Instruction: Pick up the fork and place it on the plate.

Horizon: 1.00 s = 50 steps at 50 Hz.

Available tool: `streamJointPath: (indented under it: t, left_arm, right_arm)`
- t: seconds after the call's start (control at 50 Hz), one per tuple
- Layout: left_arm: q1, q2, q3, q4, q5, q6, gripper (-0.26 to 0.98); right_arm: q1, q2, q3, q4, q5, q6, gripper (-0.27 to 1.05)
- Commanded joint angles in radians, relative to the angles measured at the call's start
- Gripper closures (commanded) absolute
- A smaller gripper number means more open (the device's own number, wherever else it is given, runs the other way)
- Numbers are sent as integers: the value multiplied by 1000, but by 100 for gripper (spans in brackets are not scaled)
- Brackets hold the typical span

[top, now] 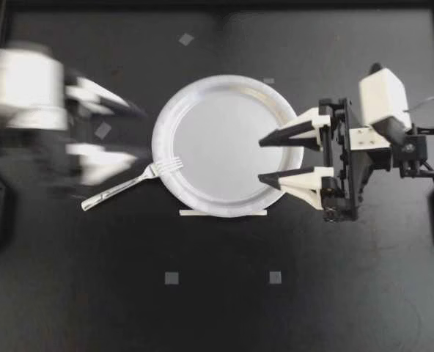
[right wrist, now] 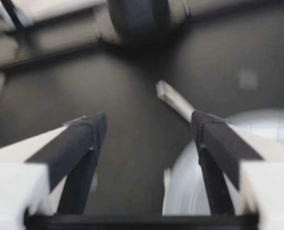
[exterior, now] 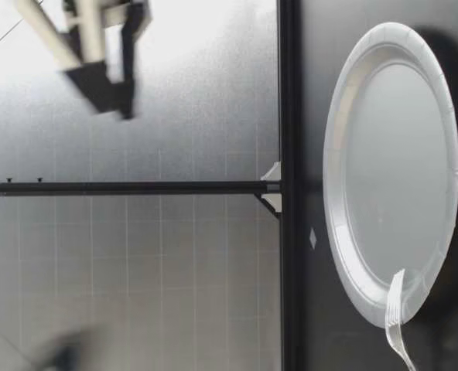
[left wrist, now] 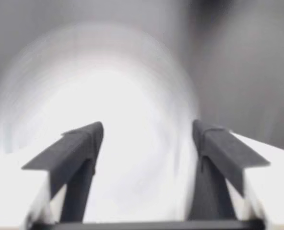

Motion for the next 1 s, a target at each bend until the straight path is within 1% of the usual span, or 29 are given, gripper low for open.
streamJointPath:
  t: [0.0,0.06,0.16,0.32,0.46,0.58,0.86,0.98]
  left_arm:
    - [3,-80,69,2,-222,34,7]
    - [3,-109,120,-5,-296,54,7]
    - [3,-120,164,-9,-285,58,7]
    - [3,-107,184,-9,-244,58,7]
    - [3,-94,187,-9,-193,58,7]
    - [3,-83,187,-9,-137,57,7]
    - [3,-80,187,-9,-87,52,7]
    - [3,-77,183,-9,-87,52,7]
  right_arm:
    - [5,-14,-9,-5,-60,-51,8]
    - [5,-14,-6,-3,-104,-95,8]
    - [3,-6,6,8,-184,-153,8]
    - [-9,43,18,51,-261,-179,8]
    - [-11,72,9,63,-270,-172,8]
    - [-11,61,9,75,-236,-158,8]
    - [-11,-40,8,94,-3,-153,8]
    - [-11,-35,11,94,-21,-153,9]
